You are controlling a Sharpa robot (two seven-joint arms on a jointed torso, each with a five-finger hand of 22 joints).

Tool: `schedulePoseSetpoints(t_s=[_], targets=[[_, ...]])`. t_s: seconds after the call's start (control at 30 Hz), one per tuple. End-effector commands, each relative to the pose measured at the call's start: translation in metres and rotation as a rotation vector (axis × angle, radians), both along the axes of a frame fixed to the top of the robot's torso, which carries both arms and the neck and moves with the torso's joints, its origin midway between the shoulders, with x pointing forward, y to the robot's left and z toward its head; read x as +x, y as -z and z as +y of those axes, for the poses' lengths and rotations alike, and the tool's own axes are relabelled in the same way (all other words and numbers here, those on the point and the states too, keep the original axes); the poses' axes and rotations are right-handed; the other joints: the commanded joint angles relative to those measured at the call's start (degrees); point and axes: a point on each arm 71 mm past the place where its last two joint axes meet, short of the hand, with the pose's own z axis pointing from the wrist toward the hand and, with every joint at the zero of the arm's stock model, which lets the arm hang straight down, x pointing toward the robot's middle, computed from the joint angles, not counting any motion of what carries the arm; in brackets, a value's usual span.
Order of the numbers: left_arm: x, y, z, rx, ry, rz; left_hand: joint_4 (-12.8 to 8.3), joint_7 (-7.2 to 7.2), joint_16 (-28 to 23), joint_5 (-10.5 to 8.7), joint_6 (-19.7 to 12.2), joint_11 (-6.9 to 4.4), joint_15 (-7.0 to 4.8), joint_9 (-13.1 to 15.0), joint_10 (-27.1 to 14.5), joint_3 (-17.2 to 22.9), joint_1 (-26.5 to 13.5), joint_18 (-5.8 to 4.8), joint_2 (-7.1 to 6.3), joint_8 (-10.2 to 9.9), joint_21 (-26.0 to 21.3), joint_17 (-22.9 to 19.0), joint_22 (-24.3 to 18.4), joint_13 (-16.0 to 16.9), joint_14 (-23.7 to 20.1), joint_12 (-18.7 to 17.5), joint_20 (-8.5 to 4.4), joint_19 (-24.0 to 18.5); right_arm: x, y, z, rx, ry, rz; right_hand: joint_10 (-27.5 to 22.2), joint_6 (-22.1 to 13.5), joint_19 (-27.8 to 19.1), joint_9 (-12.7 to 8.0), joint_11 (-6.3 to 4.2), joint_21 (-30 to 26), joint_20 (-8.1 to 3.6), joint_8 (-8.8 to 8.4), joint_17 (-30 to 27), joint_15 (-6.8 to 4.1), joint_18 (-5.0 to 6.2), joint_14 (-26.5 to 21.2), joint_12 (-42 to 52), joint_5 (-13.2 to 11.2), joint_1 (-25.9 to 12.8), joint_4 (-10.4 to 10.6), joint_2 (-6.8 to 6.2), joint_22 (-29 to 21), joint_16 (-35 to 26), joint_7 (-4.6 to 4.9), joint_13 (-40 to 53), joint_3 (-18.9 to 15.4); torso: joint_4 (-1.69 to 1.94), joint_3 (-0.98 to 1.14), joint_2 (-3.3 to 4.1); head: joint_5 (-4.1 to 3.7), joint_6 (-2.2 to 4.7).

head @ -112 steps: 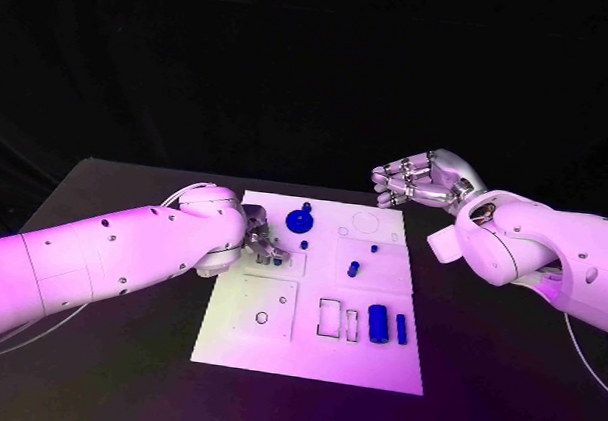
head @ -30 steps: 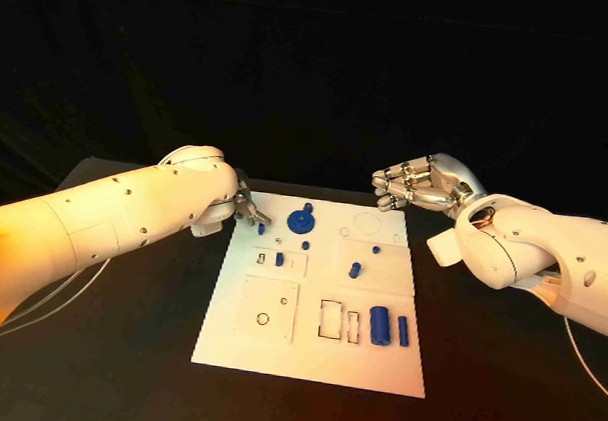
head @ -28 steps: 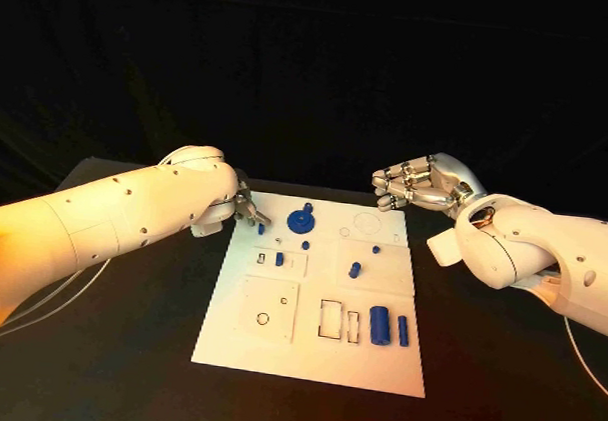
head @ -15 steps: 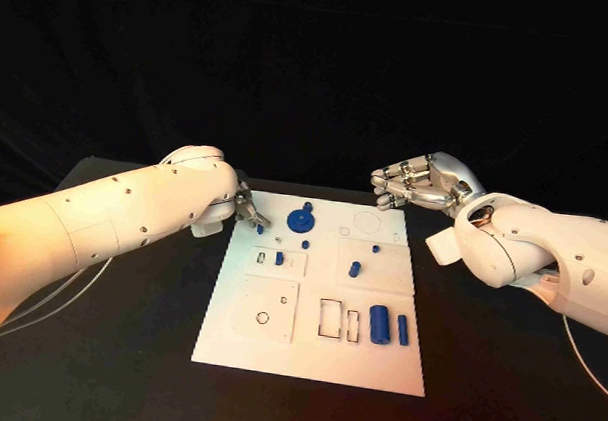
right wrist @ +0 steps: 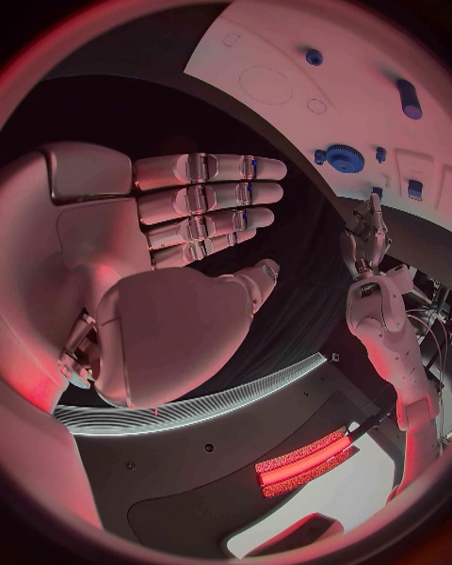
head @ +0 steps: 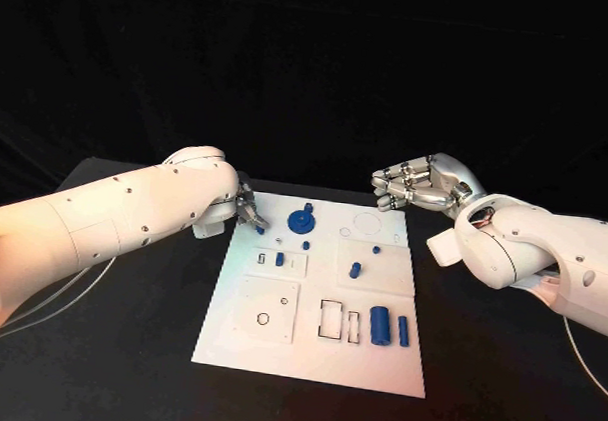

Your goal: Assemble the parts on the task board

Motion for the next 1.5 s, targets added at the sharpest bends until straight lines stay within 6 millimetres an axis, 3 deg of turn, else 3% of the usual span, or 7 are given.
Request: schedulePoseSetpoints(t_s=[0.03,0.13,0.27,0.53,0.67,0.9,1.5], targets=[[-0.002,0.003,-0.004,-0.018,0.024,0.031,-0.57,0.21,0.18,0.32,-0.44,0.08,0.47,-0.42,-0.57,2.39,2.37,-0.11,0.63,-0.67,-0.03,15.05,1.84,-0.65,6.05,-0.53,0.4,-0.03,0.0,0.0,0.002,0.002,-0.02,-0.001,-0.2,-0.26,-0.46,-0.09,0.35,0.15,-0.01,-0.19,-0.09,0.01,-0.33,-0.41,-0.06,0.18,-0.51,-0.11,0.13,0.08,-0.17,0.23,-0.09,-0.17,-0.04,-0.01,0.0,0.05,0.05],[-0.002,0.003,-0.003,-0.028,0.019,0.032,-1.37,0.38,0.18,0.41,-0.35,0.23,0.56,-0.83,-0.58,5.87,4.37,-0.11,0.34,-1.06,-0.02,15.05,1.91,-1.05,6.05,-0.73,0.5,-0.03,0.0,0.0,0.002,0.002,-0.02,-0.001,-0.2,-0.26,-0.46,-0.09,0.35,0.15,-0.01,-0.19,-0.09,0.01,-0.33,-0.41,-0.06,0.18,-0.51,-0.11,0.13,0.08,-0.17,0.23,-0.09,-0.17,-0.01,-0.02,-0.03,0.04,0.01],[-0.002,0.002,-0.002,-0.053,0.006,0.033,-2.48,0.71,0.18,0.47,0.0,0.32,0.73,-0.69,-0.03,13.19,5.4,-0.14,-1.55,-0.71,0.07,15.05,2.13,-1.35,6.05,-0.61,0.64,0.04,0.0,0.0,0.002,0.002,-0.019,0.0,-0.2,-0.26,-0.46,-0.09,0.35,0.15,-0.01,-0.19,-0.09,0.01,-0.33,-0.41,-0.06,0.18,-0.51,-0.11,0.13,0.08,-0.17,0.23,-0.09,-0.17,0.05,0.0,-0.07,0.05,0.06],[-0.009,0.001,0.004,-0.158,-0.05,0.057,-4.75,0.23,0.18,0.32,0.25,0.07,0.6,0.88,1.4,25.34,1.0,-0.28,-6.35,1.17,0.38,15.05,2.81,-1.28,6.05,0.34,0.56,0.41,0.0,0.001,0.001,0.001,-0.016,0.001,-0.2,-0.26,-0.46,-0.09,0.35,0.15,-0.01,-0.19,-0.09,0.01,-0.33,-0.41,-0.06,0.18,-0.51,-0.11,0.13,0.08,-0.17,0.23,-0.09,-0.17,0.2,0.05,-0.13,0.24,0.14],[-0.015,-0.001,0.006,-0.205,-0.07,0.068,-6.42,0.17,0.18,0.26,0.49,-0.1,0.4,1.67,2.2,29.13,-1.36,-0.32,-7.71,2.2,0.57,15.05,3.2,-0.75,6.05,1.13,0.39,0.64,0.0,0.001,0.0,0.0,-0.014,0.002,-0.2,-0.26,-0.46,-0.09,0.35,0.15,-0.01,-0.19,-0.09,0.01,-0.33,-0.41,-0.06,0.18,-0.51,-0.11,0.13,0.08,-0.17,0.23,-0.09,-0.17,0.3,0.12,-0.27,0.29,0.2],[-0.028,-0.007,0.009,-0.248,-0.081,0.058,-8.97,-0.33,0.18,0.16,1.15,-0.51,0.06,2.45,4.02,32.98,-4.59,-0.62,-9.35,3.31,1.28,15.05,4.53,1.33,6.05,3.23,0.16,1.45,0.001,0.001,-0.001,-0.001,-0.012,0.003,-0.18,-0.26,-0.49,-0.08,0.35,0.17,0.0,-0.17,-0.11,0.01,-0.32,-0.41,-0.04,0.23,-0.54,-0.15,0.17,0.09,-0.14,0.23,-0.1,-0.22,0.41,0.21,-0.44,0.36,-0.07],[-0.057,0.002,0.006,-0.143,0.023,-0.087,-10.47,-0.66,0.18,0.11,1.72,-0.84,-0.19,2.8,5.03,34.44,-6.28,-0.82,-10.2,3.86,1.76,15.05,5.4,2.19,6.05,4.1,-0.05,1.98,0.0,0.001,-0.003,-0.001,-0.01,0.003,-0.18,-0.26,-0.51,-0.08,0.35,0.18,0.01,-0.17,-0.13,0.01,-0.31,-0.41,-0.03,0.27,-0.55,-0.17,0.18,0.09,-0.14,0.23,-0.1,-0.25,0.47,0.09,-0.31,0.73,-0.38]])
